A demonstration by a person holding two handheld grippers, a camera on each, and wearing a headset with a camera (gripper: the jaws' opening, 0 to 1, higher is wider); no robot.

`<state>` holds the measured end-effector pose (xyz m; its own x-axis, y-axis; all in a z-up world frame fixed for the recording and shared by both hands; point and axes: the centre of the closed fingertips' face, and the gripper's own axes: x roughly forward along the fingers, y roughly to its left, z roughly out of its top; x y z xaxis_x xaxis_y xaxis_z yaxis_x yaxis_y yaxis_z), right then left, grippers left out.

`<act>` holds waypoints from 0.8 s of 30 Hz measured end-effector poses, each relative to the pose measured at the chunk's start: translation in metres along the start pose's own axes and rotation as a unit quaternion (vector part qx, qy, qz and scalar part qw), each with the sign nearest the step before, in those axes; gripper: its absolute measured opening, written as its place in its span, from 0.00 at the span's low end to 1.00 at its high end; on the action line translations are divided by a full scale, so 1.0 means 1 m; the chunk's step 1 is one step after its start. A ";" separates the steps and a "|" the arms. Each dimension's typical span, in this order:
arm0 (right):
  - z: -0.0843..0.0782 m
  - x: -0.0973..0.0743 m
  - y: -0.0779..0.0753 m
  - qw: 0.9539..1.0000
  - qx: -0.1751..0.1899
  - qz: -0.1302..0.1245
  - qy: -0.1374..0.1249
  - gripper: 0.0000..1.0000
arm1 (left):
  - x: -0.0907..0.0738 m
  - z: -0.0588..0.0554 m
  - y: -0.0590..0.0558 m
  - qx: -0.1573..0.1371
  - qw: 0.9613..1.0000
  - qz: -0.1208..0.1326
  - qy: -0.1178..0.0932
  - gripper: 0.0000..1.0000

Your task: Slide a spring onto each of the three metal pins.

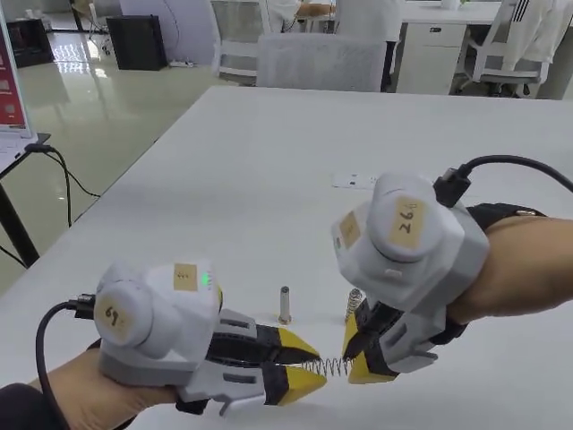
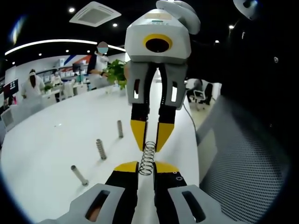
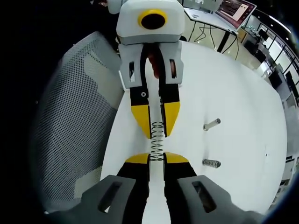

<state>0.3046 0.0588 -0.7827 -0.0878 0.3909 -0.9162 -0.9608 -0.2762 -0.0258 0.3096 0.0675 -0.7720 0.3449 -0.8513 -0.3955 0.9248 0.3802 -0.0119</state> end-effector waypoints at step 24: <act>0.010 -0.009 -0.001 1.000 -0.010 -0.012 -0.003 0.07 | 0.001 -0.004 -0.002 0.006 1.000 -0.001 0.012 0.03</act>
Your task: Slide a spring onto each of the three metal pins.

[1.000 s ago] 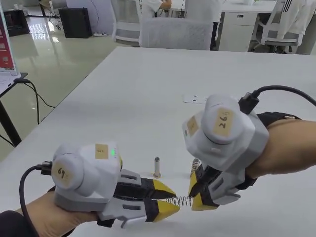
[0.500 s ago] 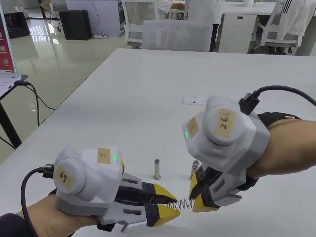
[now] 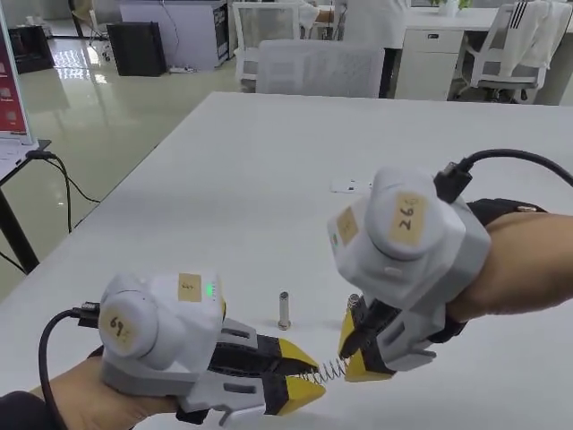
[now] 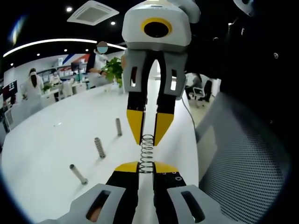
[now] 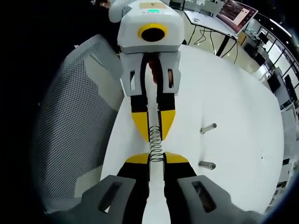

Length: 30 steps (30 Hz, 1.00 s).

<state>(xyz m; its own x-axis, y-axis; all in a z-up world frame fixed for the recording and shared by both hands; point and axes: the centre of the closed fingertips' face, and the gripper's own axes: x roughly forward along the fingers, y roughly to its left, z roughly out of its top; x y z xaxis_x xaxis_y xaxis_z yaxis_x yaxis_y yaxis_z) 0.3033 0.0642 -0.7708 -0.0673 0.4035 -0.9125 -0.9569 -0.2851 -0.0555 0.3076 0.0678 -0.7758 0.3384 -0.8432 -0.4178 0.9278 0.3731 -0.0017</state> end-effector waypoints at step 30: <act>0.033 -0.013 -0.003 0.998 0.021 0.001 -0.059 0.07 | -0.001 0.000 0.001 0.002 1.000 0.003 -0.003 0.03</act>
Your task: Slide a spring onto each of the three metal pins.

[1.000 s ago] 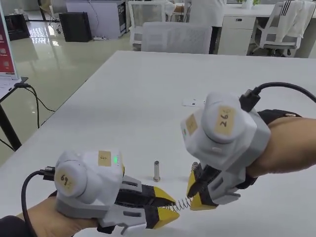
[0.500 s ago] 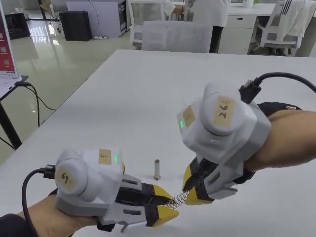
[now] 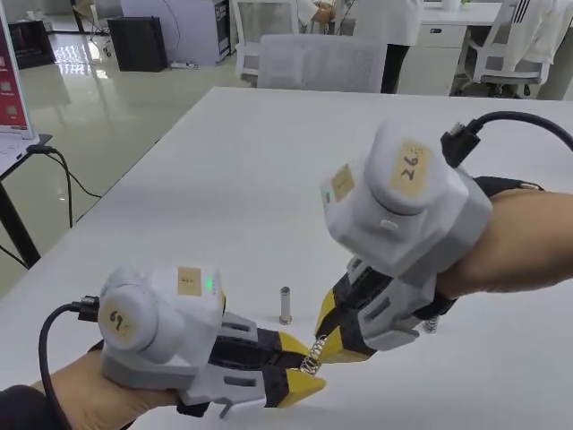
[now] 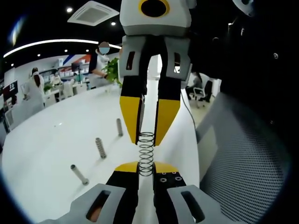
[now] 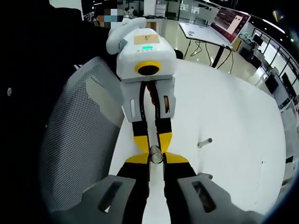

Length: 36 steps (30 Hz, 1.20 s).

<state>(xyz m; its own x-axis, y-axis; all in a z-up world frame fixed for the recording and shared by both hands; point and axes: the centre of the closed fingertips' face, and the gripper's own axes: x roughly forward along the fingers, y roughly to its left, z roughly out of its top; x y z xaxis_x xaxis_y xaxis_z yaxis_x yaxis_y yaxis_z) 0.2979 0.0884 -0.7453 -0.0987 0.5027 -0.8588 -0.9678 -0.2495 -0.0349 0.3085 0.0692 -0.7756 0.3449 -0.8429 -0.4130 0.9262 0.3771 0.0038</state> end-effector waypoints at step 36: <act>-0.001 0.009 0.001 1.000 0.018 0.015 -0.004 0.08 | -0.003 0.009 0.000 -0.002 1.000 0.001 -0.019 0.03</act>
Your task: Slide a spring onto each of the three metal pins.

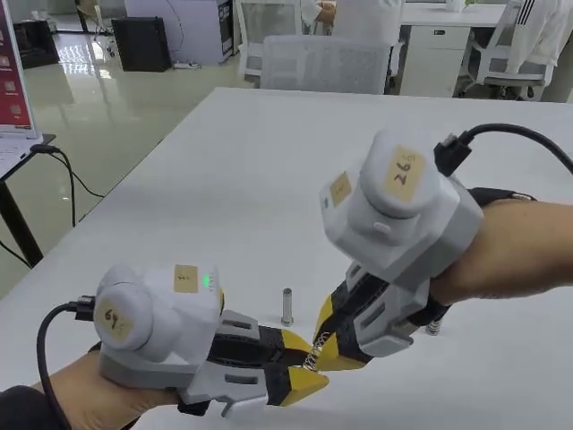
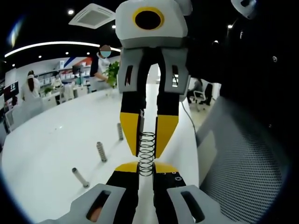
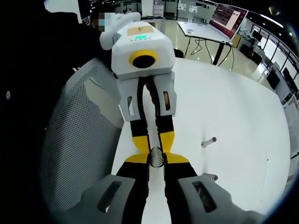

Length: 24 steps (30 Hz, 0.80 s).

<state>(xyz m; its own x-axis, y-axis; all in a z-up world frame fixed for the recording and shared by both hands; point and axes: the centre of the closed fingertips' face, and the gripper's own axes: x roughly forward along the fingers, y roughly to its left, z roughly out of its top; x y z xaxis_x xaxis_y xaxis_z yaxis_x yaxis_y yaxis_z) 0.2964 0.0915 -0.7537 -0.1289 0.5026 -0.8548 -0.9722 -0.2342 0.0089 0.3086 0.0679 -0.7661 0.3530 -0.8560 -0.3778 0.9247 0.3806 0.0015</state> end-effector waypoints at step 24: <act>0.000 0.002 -0.003 1.000 -0.002 -0.003 0.013 0.08 | -0.001 0.004 0.004 -0.011 1.000 0.004 -0.017 0.05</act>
<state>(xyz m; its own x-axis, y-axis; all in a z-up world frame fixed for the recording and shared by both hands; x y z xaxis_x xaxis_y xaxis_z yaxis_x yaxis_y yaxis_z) 0.2995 0.0930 -0.7552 -0.1174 0.4827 -0.8679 -0.9721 -0.2346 0.0010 0.3123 0.0690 -0.7618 0.3651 -0.8644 -0.3457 0.9187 0.3947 -0.0166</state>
